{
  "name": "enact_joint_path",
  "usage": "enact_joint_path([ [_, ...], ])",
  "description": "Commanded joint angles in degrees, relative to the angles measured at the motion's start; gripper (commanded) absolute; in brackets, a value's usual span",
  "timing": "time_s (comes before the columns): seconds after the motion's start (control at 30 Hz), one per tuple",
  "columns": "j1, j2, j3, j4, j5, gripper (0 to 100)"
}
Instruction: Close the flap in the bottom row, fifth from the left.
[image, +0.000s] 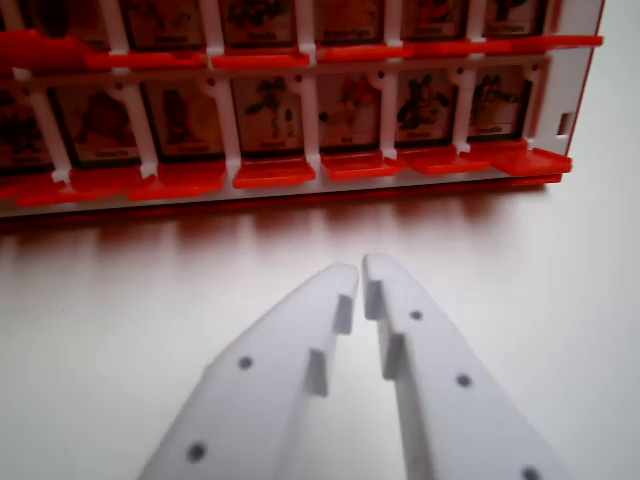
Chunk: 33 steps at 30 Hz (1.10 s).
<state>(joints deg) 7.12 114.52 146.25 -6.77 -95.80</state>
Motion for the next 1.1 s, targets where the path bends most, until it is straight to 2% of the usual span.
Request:
enact_joint_path([
  [0.0, -0.88, -4.22, -2.2, -6.59, -0.53, 0],
  [0.47, -2.55, -20.3, -5.71, -18.46, -1.23, 0],
  [0.87, -3.25, -30.15, -15.12, -19.95, -1.14, 0],
  [1.07, -3.96, -32.43, -17.05, -20.3, -0.97, 0],
])
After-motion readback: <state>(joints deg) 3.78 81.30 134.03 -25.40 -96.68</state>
